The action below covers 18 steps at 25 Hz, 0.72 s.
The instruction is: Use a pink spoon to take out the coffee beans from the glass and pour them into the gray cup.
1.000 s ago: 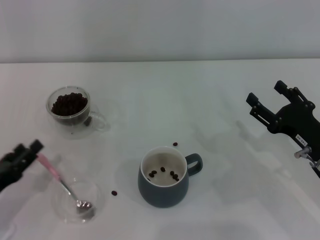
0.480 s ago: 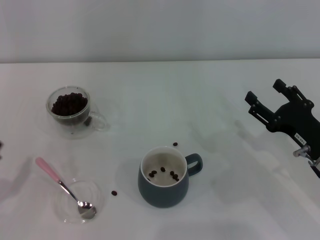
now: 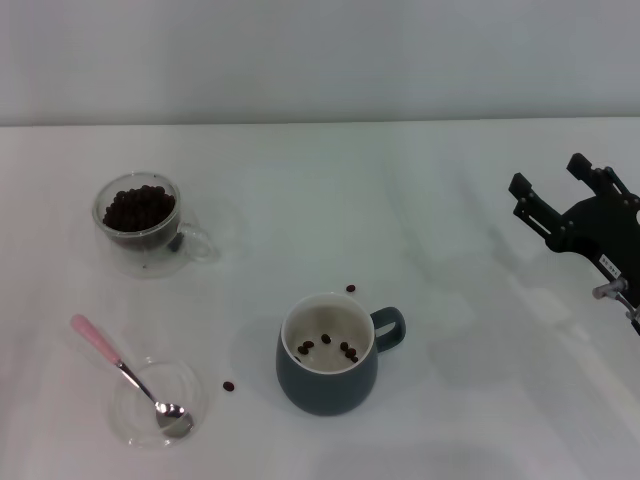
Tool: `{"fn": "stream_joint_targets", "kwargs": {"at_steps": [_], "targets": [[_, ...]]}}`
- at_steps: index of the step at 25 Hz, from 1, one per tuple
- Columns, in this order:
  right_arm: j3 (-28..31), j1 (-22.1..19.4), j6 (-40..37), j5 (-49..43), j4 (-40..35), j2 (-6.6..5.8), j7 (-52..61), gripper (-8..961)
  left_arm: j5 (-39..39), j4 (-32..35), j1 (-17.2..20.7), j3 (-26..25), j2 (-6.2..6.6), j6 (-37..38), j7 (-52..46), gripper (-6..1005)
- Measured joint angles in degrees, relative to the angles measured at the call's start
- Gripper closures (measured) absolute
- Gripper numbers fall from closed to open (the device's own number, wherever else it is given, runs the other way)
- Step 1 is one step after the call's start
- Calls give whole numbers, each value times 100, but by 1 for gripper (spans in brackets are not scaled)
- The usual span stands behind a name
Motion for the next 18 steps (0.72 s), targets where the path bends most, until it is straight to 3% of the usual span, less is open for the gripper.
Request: {"fn": "stream_joint_targets", "kwargs": {"at_steps": [18], "targets": [[-16, -37, 194, 100, -37, 0, -28, 77, -315, -275, -295, -1, -12, 253, -89, 106]]}}
